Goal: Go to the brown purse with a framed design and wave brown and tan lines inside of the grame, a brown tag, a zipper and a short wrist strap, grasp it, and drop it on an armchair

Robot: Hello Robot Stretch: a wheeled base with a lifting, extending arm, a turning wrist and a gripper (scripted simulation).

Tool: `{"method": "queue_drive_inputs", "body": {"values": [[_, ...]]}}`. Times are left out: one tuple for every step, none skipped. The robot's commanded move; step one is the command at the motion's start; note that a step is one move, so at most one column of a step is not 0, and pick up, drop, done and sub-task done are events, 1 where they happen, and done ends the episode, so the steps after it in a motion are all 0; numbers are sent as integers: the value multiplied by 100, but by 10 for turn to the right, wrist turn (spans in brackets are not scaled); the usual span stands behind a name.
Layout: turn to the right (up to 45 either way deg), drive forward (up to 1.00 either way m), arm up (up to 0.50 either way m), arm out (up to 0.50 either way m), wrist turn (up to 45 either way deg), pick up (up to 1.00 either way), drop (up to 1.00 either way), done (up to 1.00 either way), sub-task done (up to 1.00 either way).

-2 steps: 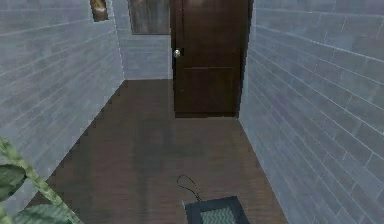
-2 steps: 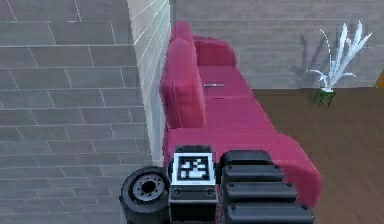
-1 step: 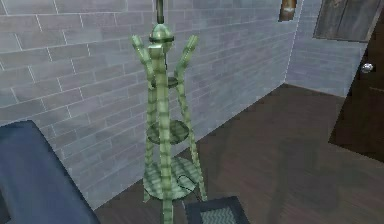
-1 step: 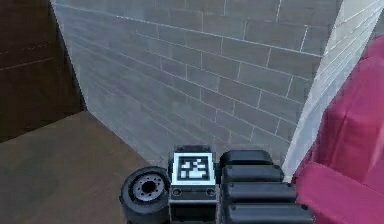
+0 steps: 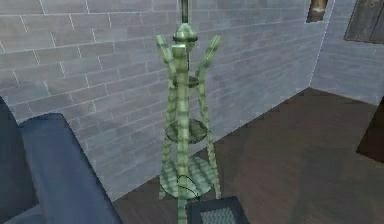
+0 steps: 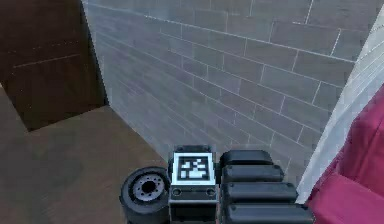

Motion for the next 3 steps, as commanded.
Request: {"method": "queue_drive_inputs", "body": {"values": [[450, 0, 0, 0, 0, 0, 0, 0, 0], [180, 0, 0, 0, 0, 0, 0, 0, 0], [-450, 0, 0, 0, 0, 0, 0, 0, 0]]}}
